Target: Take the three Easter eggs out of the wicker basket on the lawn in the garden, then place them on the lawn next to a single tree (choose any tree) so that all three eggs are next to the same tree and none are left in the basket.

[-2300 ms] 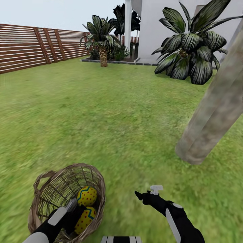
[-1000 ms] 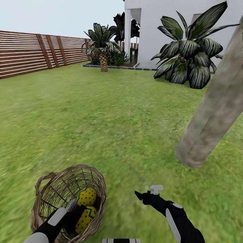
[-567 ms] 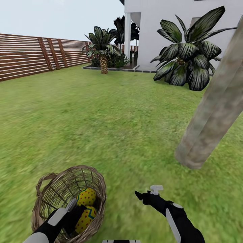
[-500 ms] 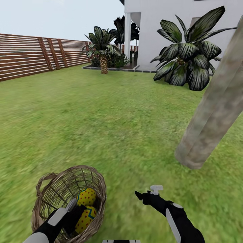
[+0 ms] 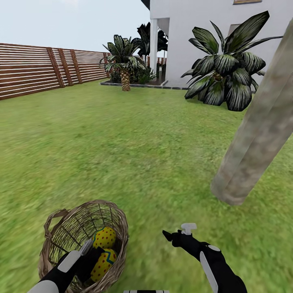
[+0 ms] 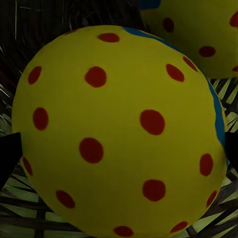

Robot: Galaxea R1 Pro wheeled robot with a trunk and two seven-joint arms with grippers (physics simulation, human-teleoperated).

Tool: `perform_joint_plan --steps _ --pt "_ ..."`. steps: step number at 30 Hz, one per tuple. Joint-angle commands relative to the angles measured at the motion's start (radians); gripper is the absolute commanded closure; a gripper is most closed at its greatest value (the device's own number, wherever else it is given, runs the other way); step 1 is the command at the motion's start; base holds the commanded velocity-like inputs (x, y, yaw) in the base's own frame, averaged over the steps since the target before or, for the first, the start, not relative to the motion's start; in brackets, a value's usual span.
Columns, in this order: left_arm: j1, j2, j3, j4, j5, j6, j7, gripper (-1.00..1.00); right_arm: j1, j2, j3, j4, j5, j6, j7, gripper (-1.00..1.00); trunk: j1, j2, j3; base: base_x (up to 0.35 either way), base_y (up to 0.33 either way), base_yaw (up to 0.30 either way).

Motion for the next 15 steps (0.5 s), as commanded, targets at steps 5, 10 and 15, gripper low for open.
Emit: perform_joint_plan --steps 5,10,15 --pt "0.0 0.0 0.004 -0.003 0.011 0.005 0.006 1.0 0.0 0.001 -0.004 -0.001 -0.008 0.01 0.004 -1.0 0.0 0.0 -0.001 0.0 0.0 0.0" --pt "0.0 0.0 0.004 -0.003 0.015 0.016 0.005 1.0 0.0 0.001 -0.004 -0.001 -0.008 0.01 0.004 -1.0 -0.001 0.0 0.003 0.0 0.0 0.0" --pt "0.0 0.001 0.004 -0.003 0.015 0.023 0.004 1.0 0.0 0.001 -0.004 -0.001 -0.008 0.01 0.004 -1.0 -0.002 0.001 0.015 0.0 0.0 0.0"
